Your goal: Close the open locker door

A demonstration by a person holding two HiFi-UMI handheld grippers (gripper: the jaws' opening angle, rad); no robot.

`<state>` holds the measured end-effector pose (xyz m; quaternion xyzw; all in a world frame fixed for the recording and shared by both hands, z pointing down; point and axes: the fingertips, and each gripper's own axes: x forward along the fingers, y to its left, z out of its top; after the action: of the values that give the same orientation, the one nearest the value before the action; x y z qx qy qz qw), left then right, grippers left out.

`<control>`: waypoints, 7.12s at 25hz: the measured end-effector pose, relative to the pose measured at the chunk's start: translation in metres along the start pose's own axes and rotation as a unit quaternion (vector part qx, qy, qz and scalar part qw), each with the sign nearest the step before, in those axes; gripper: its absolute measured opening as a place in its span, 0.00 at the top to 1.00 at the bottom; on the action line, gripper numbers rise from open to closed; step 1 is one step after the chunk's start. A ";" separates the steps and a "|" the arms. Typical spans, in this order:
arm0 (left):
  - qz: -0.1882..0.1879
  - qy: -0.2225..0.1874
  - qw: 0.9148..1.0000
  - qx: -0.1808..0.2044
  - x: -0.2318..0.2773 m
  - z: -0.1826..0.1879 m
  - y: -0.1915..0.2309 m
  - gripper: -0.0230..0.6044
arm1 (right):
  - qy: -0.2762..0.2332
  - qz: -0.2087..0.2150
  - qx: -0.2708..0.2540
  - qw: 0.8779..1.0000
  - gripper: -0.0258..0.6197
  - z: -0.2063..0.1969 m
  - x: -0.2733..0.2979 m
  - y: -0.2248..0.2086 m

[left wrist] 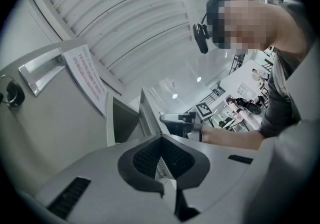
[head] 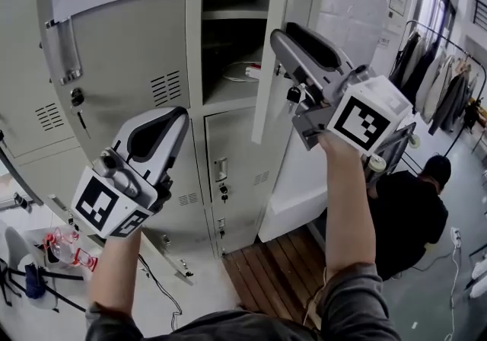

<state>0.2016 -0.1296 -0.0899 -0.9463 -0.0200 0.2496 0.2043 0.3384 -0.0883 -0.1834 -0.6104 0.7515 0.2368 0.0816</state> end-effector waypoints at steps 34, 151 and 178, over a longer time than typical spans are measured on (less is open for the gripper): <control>0.042 0.015 0.999 0.012 -0.034 0.001 0.041 0.94 | 0.033 -0.063 -0.034 0.997 0.81 -0.065 0.105 -0.020; 0.229 0.196 0.950 -0.086 -0.252 -0.076 -0.136 0.94 | 0.140 0.134 0.190 0.963 0.90 -0.276 -0.121 0.281; 0.325 0.309 0.871 -0.200 -0.460 -0.280 -0.160 0.94 | 0.293 0.198 0.254 0.900 0.85 -0.561 -0.173 0.419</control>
<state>-0.0555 -0.1525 0.4091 -0.9490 0.3032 -0.0126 -0.0858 0.0734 -0.1318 0.4860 -0.4492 0.8815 -0.1401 -0.0387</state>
